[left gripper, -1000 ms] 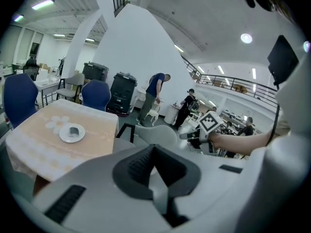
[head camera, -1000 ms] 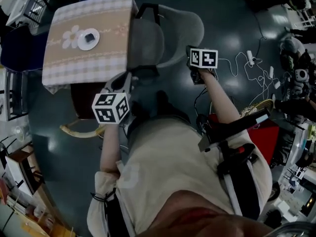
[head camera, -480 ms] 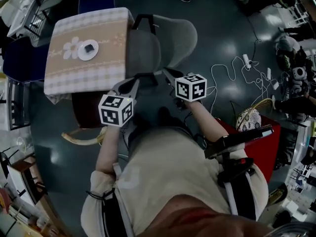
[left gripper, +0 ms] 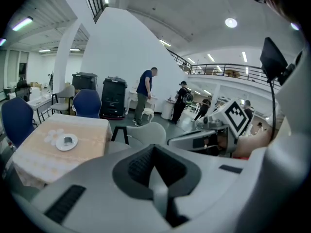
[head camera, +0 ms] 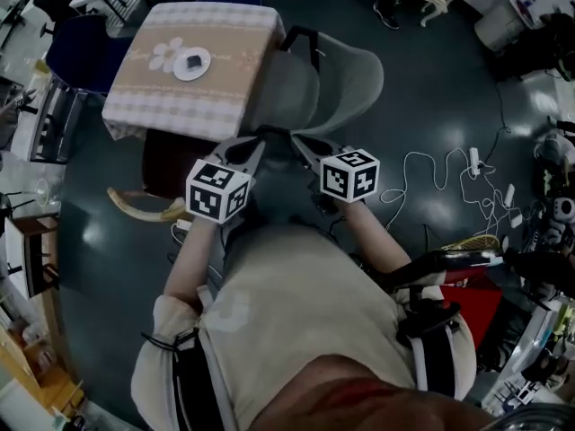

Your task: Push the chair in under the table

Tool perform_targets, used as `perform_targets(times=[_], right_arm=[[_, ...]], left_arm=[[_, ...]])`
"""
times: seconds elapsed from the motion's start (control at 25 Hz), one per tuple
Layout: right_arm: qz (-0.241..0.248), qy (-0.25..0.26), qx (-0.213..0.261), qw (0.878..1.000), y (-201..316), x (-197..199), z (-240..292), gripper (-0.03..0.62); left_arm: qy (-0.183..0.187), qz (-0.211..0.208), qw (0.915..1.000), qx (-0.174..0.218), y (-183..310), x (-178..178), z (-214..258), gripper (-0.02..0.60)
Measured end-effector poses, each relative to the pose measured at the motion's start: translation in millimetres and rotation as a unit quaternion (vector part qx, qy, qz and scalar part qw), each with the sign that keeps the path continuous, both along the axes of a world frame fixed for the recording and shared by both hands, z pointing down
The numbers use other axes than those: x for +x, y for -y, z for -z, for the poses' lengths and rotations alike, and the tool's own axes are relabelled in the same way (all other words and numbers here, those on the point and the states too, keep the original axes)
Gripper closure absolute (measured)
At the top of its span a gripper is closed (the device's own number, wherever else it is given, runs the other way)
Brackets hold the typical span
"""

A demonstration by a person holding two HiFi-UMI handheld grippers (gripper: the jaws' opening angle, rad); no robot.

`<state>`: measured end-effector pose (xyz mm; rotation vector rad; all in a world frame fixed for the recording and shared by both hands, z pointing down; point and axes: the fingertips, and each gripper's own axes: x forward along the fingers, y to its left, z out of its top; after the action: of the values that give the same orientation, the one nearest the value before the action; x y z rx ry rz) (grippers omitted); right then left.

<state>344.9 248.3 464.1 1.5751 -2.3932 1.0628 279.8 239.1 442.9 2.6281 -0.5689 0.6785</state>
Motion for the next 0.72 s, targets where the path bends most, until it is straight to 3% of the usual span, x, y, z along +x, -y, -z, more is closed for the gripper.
perform_targets(times=[0.12, 0.36, 0.72], right_arm=[[0.018, 0.02, 0.002, 1.0, -13, 4, 2, 0.583], [0.066, 0.056, 0.009, 0.996, -38, 2, 9, 0.583], [0.117, 0.1, 0.021, 0.988, -68, -24, 12, 0.583]], left_arm=[[0.015, 0.018, 0.9997, 0.01, -17, 7, 0, 0.575], [0.002, 0.071, 0.9974, 0.009, -49, 12, 4, 0.575], [0.039, 0.18, 0.9825, 0.03, -82, -33, 7, 0.574]])
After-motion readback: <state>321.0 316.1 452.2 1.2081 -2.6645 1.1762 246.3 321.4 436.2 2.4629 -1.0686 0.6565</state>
